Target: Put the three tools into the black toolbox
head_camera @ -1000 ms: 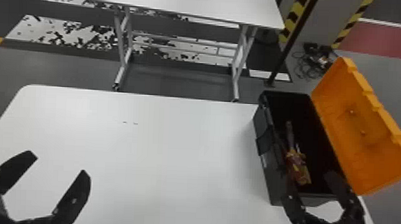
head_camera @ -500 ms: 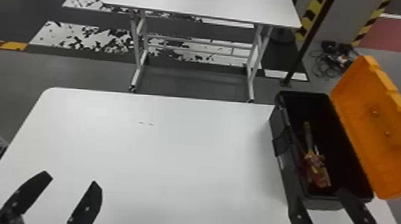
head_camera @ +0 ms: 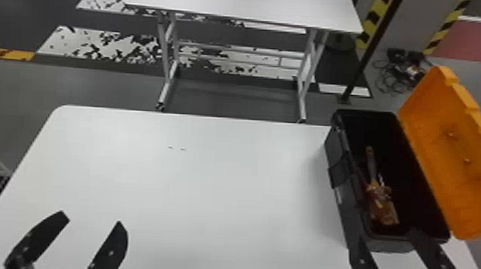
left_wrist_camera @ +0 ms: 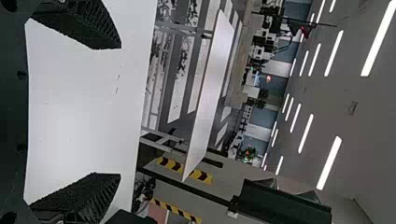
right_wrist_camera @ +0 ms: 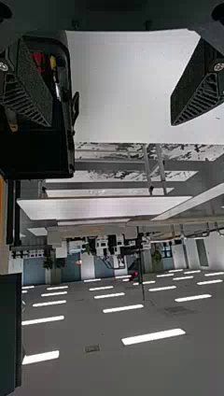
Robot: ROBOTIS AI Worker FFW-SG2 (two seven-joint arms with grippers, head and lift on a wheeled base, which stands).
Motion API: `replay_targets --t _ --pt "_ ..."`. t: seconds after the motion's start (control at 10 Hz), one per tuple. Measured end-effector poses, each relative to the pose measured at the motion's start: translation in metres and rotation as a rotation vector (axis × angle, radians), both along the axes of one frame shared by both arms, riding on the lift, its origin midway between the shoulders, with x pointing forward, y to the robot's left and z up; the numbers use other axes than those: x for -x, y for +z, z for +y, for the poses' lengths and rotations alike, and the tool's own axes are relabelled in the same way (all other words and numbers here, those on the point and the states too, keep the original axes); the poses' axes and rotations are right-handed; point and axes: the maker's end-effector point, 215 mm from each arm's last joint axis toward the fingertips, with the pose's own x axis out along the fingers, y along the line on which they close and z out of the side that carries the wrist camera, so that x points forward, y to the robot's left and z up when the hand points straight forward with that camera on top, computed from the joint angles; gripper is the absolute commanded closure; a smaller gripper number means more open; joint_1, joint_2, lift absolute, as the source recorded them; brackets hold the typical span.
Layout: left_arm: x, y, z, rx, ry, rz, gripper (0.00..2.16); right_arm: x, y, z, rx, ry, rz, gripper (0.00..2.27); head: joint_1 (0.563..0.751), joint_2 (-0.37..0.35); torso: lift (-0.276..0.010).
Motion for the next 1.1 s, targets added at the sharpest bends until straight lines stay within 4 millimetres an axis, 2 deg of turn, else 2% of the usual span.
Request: replay_targets --t 0.4,1.1 --pt "0.002 -0.003 -0.008 -0.021 -0.019 0.004 0.02 0.001 0.013 -0.003 0.003 -0.007 -0.043 0.06 0.695 -0.093 -0.051" --pt "0.001 -0.004 -0.009 -0.044 -0.021 -0.001 0.02 0.011 0.038 -0.009 -0.006 -0.029 -0.130 0.05 0.695 -0.113 -0.051"
